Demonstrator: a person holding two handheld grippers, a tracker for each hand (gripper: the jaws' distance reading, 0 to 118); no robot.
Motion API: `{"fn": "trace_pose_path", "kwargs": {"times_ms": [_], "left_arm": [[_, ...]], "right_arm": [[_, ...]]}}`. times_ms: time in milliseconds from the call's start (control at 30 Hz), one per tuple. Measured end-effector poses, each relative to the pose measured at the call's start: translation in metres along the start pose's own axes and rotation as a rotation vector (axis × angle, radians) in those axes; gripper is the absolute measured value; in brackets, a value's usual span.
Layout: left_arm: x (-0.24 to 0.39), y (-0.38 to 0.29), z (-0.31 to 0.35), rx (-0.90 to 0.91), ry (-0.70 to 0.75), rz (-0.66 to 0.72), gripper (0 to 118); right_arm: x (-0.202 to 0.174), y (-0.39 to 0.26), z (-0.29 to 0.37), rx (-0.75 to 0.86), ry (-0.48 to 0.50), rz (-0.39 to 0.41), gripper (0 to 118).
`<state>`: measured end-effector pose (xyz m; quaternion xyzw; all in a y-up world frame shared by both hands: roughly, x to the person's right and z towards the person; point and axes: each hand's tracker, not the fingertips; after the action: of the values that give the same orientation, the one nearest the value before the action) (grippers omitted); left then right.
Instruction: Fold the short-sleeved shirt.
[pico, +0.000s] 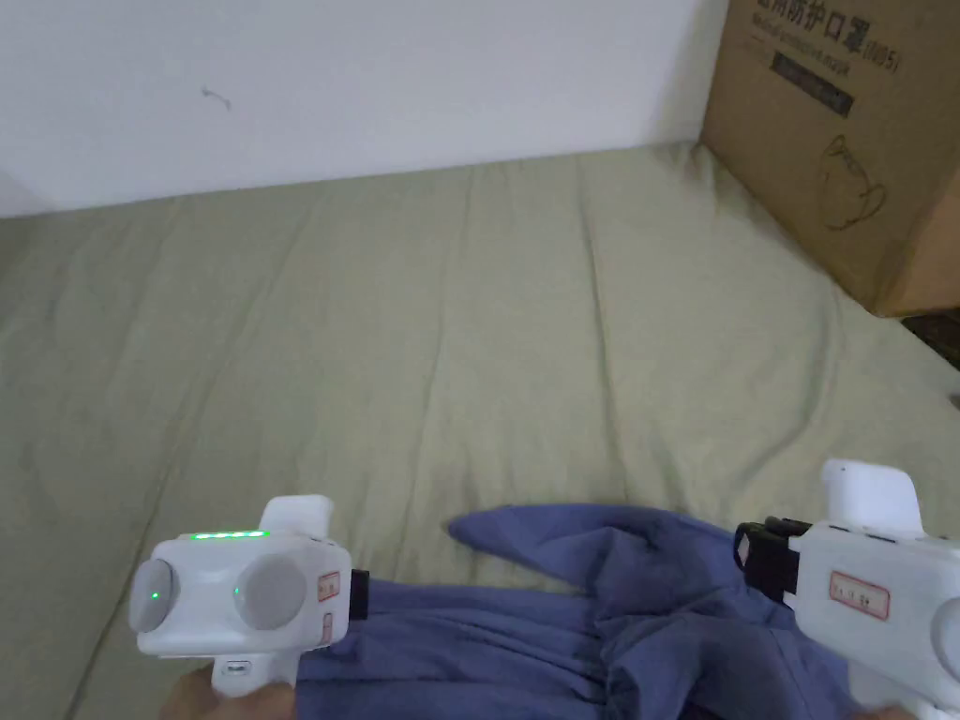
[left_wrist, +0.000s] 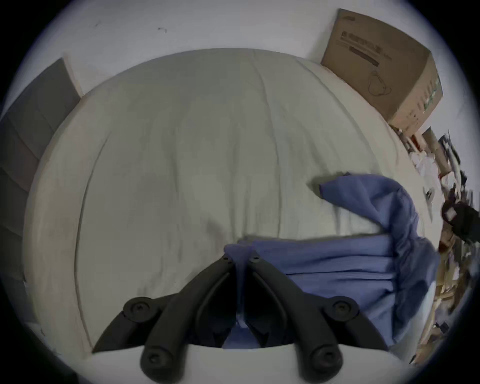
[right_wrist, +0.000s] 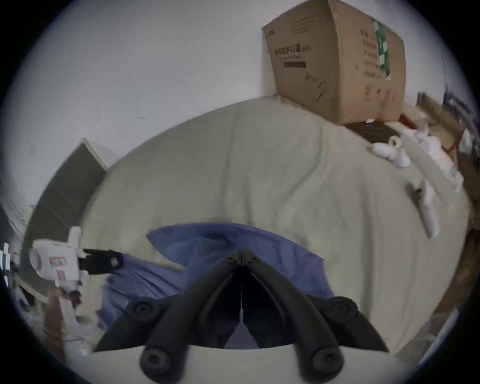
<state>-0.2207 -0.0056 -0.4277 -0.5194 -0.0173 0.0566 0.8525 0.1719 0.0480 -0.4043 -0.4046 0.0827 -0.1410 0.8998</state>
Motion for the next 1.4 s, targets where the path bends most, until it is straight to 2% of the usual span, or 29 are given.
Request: {"fn": "trace_pose_path", "kwargs": {"times_ms": [33,67,133,200,233,267,300,333,367,400,433,467,500,533,567,600,633,667,767,867,1000,1067,1167,1267,1400], "left_arm": [[-0.004,0.001,0.005,0.009,-0.042,0.016,3],[-0.005,0.002,0.012,0.032,-0.06,0.019,3],[-0.006,0.006,0.024,0.055,-0.046,0.0,3],[-0.002,0.01,0.033,0.073,-0.05,-0.013,3],[0.001,0.011,0.035,0.078,-0.047,-0.03,3],[0.005,0.011,0.036,0.081,-0.035,-0.051,3],[0.008,0.012,0.035,0.079,-0.023,-0.072,3],[0.01,0.011,0.034,0.076,-0.01,-0.093,3],[0.011,0.011,0.033,0.073,-0.005,-0.089,3],[0.01,0.009,0.031,0.069,-0.006,-0.082,3],[0.008,0.008,0.031,0.066,-0.009,-0.075,3],[0.006,0.007,0.032,0.062,-0.014,-0.066,3],[0.005,0.006,0.033,0.058,-0.016,-0.062,3],[0.001,0.004,0.033,0.057,-0.019,-0.064,3],[-0.001,0.004,0.034,0.052,-0.022,-0.066,3],[-0.003,0.004,0.036,0.046,-0.019,-0.064,3],[-0.004,0.003,0.041,0.046,-0.012,-0.059,3],[-0.007,0.002,0.048,0.058,-0.012,-0.038,3],[-0.015,0.004,0.076,0.097,-0.015,-0.019,3],[-0.024,0.011,0.115,0.192,0.098,-0.045,3],[-0.046,0.028,0.178,0.308,0.162,-0.016,3],[-0.053,0.037,0.218,0.387,0.225,0.01,3],[-0.065,0.055,0.273,0.482,0.224,0.065,3],[-0.067,0.079,0.326,0.581,0.23,0.055,3],[-0.054,0.127,0.376,0.664,0.297,-0.002,3]], "right_arm": [[-0.002,0.011,-0.01,-0.049,0.033,0.041,2],[-0.007,0.022,-0.02,-0.098,0.01,0.114,11],[-0.017,0.037,-0.042,-0.098,-0.033,0.232,76],[-0.025,0.051,-0.072,-0.267,-0.055,0.254,89],[-0.026,0.055,-0.087,-0.316,-0.024,0.23,94],[-0.023,0.055,-0.103,-0.34,0.026,0.224,94],[-0.019,0.053,-0.119,-0.35,0.043,0.24,94],[-0.017,0.052,-0.133,-0.379,0.015,0.266,94],[-0.016,0.048,-0.153,-0.438,-0.106,0.315,94],[-0.015,0.043,-0.164,-0.481,-0.2,0.367,86],[-0.013,0.036,-0.163,-0.485,-0.153,0.413,77],[-0.019,0.037,-0.157,-0.448,-0.151,0.384,77],[-0.024,0.041,-0.147,-0.439,-0.156,0.376,62],[-0.027,0.044,-0.141,-0.429,-0.145,0.393,28],[-0.028,0.046,-0.137,-0.403,-0.158,0.401,5],[-0.028,0.049,-0.13,-0.37,-0.195,0.375,5],[-0.025,0.052,-0.127,-0.392,-0.138,0.313,5],[-0.023,0.054,-0.122,-0.377,-0.144,0.288,5],[-0.025,0.071,-0.091,-0.327,-0.129,0.256,5],[-0.034,0.103,-0.043,-0.216,-0.125,0.264,5],[-0.04,0.154,0.027,-0.057,-0.132,0.257,5],[-0.041,0.183,0.065,0.022,-0.111,0.206,5],[-0.052,0.213,0.123,0.137,-0.088,0.175,5],[-0.06,0.247,0.164,0.217,0.003,0.102,5],[-0.093,0.297,0.195,0.3,0.013,0.068,5]]}}
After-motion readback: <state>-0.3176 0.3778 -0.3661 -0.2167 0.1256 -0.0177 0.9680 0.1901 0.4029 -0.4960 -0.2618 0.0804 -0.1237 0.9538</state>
